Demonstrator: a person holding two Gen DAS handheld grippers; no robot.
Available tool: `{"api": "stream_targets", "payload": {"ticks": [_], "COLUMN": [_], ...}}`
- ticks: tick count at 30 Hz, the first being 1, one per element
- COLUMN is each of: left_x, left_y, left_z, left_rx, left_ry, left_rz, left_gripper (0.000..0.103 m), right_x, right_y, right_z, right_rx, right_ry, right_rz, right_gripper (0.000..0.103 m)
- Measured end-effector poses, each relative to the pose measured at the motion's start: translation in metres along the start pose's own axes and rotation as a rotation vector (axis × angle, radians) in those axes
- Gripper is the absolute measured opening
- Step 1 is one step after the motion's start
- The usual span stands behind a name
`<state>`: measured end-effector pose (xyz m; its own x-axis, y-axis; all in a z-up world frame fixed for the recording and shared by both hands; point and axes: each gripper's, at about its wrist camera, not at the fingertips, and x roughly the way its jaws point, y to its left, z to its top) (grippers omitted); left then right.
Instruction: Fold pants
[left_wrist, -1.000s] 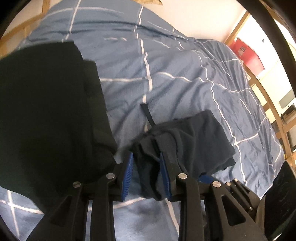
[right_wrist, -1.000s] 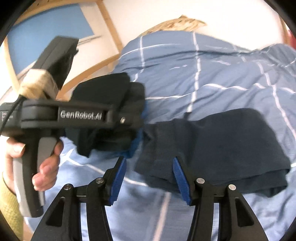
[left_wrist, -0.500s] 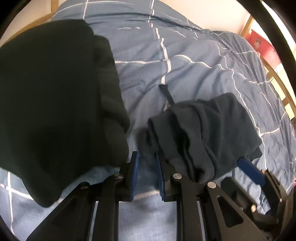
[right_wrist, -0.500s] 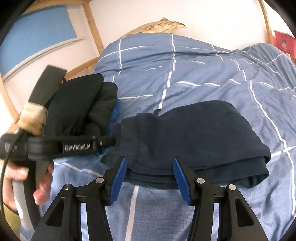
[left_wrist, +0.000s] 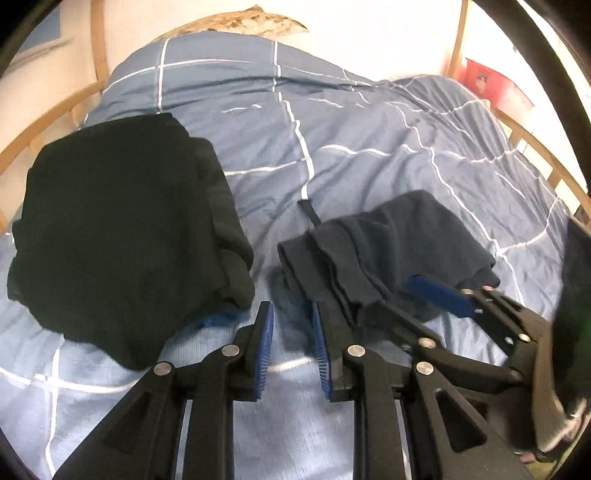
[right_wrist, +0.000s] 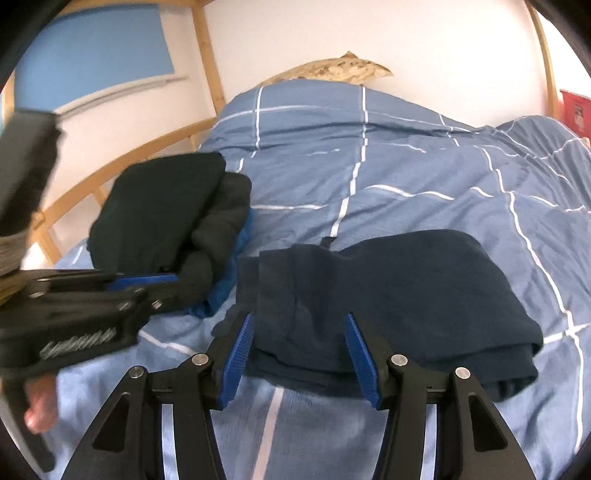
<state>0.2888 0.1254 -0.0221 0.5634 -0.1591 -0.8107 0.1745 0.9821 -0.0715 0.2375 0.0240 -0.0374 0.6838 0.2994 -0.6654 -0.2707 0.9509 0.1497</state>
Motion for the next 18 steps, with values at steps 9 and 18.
{"api": "stream_targets", "payload": {"ticks": [9,18], "left_x": [-0.011,-0.006], "left_y": [-0.005,-0.054], "left_z": [-0.021,-0.032], "left_rx": [-0.119,-0.073], "left_ry": [-0.036,-0.123], "left_rz": [-0.043,-0.012], "left_gripper": [0.038,0.039], "right_x": [-0.015,-0.080], "right_y": [-0.012,-0.122], "right_z": [-0.024,-0.047], "right_rx": [0.018,0.167], "right_ry": [0.095,0.052], "right_rz": [0.105,-0.242], "right_gripper": [0.050,0.070]}}
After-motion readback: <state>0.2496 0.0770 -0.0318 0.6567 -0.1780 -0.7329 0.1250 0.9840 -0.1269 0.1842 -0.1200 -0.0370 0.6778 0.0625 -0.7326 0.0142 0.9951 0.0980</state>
